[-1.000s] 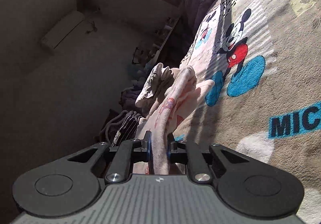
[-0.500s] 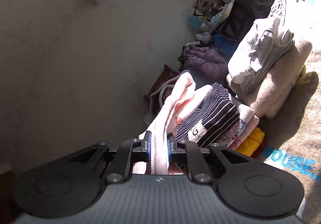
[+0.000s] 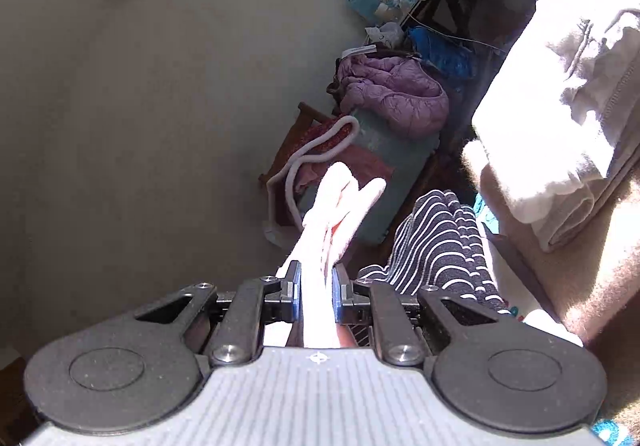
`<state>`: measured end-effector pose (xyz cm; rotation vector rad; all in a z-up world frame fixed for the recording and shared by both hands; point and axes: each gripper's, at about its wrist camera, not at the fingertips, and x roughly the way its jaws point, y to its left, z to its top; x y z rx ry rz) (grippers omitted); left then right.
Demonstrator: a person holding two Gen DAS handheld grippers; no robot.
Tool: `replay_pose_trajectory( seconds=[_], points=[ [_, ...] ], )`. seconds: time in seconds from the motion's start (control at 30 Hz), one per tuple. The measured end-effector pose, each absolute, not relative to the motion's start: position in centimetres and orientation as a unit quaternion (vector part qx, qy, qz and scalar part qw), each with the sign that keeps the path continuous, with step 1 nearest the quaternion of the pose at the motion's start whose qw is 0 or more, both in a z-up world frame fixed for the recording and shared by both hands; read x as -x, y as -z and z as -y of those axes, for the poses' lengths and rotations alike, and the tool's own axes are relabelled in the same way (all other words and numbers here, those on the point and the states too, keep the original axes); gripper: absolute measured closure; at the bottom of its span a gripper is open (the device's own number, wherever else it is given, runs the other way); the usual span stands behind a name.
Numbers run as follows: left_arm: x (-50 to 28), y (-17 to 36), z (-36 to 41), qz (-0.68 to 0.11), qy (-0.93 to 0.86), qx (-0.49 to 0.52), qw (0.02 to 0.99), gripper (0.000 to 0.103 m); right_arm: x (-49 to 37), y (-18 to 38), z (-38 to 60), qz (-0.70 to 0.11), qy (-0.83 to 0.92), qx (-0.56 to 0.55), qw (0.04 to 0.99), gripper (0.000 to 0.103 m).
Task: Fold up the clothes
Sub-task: 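Carry the folded garment onto the clothes stack and open both grippers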
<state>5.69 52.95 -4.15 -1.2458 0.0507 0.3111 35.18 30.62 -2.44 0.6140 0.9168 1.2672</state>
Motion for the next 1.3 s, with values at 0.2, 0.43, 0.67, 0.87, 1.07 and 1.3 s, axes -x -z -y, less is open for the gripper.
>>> replay_pose_trajectory(
  seconds=[0.2,0.43,0.67,0.87,1.07,1.3],
  points=[
    [-4.2,0.7,-50.0,-0.014,-0.208,0.396,0.894,0.072,-30.6,2.0,-28.8,-0.293,-0.541,-0.197,0.763,0.073],
    [-7.1,1.0,-46.5,-0.08,-0.187,0.237,0.95,0.071,-23.8,-0.5,-27.6,-0.144,-0.549,-0.023,0.823,0.072],
    [-4.6,1.0,-43.7,-0.076,-0.187,0.201,0.959,0.031,-23.0,-0.5,-28.1,-0.178,-0.531,-0.022,0.828,0.064],
    [-1.3,-0.8,-42.2,-0.116,-0.216,0.208,0.947,0.009,-21.3,-2.4,-24.7,-0.249,-0.509,-0.081,0.82,0.038],
    [0.9,-3.0,-39.4,-0.16,-0.27,0.167,0.935,0.0,-17.9,-3.7,-22.0,-0.306,-0.489,-0.081,0.812,0.001],
    [3.2,-5.7,-35.8,-0.18,-0.32,0.092,0.926,0.0,-14.9,-5.3,-20.2,-0.313,-0.434,-0.044,0.843,0.001]
  ],
)
